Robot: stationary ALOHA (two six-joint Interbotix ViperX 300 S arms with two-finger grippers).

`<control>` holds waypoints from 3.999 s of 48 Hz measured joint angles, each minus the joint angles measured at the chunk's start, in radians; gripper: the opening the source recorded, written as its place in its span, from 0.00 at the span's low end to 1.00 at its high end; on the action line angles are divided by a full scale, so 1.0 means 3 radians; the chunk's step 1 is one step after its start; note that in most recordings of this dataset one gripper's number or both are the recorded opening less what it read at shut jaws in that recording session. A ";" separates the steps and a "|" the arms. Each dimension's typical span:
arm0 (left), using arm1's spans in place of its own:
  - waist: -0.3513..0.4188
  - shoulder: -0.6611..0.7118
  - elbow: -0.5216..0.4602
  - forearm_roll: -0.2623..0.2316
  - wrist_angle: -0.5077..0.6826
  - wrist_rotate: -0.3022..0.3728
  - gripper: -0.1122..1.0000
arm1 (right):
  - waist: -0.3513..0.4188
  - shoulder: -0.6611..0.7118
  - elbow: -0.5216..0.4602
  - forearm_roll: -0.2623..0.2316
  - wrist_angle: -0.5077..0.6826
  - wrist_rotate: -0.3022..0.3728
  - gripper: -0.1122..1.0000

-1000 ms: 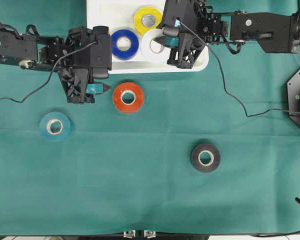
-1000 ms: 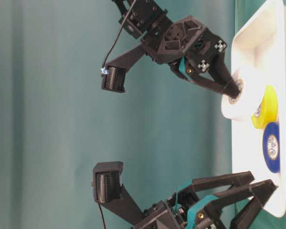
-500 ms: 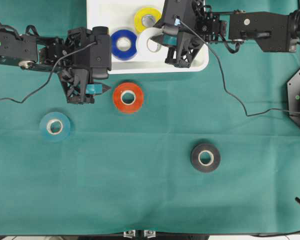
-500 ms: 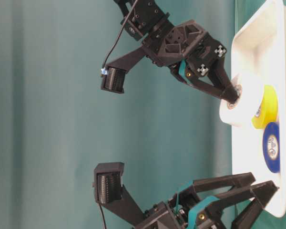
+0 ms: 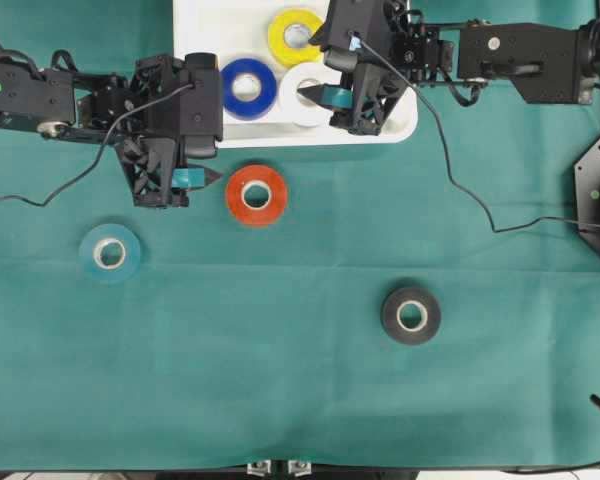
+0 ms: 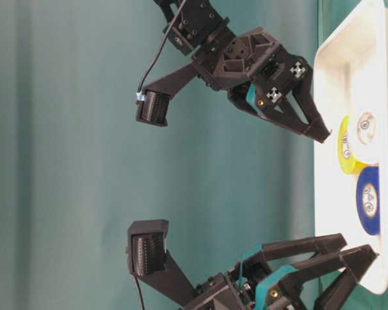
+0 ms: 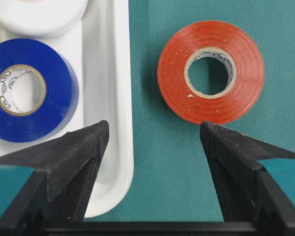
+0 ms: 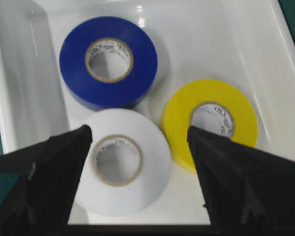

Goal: Put the tape alternately from left to right into the white case.
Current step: 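Carry the white roll into the tray and open the right gripper, then withdraw the right gripper from the tray toward the black roll, then lower the left gripper onto the red tape roll and grasp it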

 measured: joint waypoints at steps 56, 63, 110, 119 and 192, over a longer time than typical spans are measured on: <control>-0.0015 0.0000 0.0000 0.0000 0.0000 -0.0005 0.93 | 0.0782 -0.0353 0.0409 0.0005 0.0015 0.0036 0.86; -0.0026 0.0000 0.0000 0.0005 0.0000 -0.0005 0.93 | 0.0849 -0.0353 0.0435 0.0000 0.0015 0.0036 0.86; -0.0056 0.0000 -0.0005 0.0000 0.0000 -0.0010 0.93 | 0.1248 -0.0465 0.0649 0.0015 0.0015 0.0041 0.86; -0.0066 0.0000 -0.0005 0.0000 -0.0005 -0.0092 0.93 | 0.1248 -0.0470 0.0649 0.0015 0.0015 0.0046 0.86; -0.0225 0.0895 -0.0731 0.0000 0.0506 -0.2142 0.92 | 0.1248 -0.0470 0.0726 0.0015 0.0010 0.0046 0.86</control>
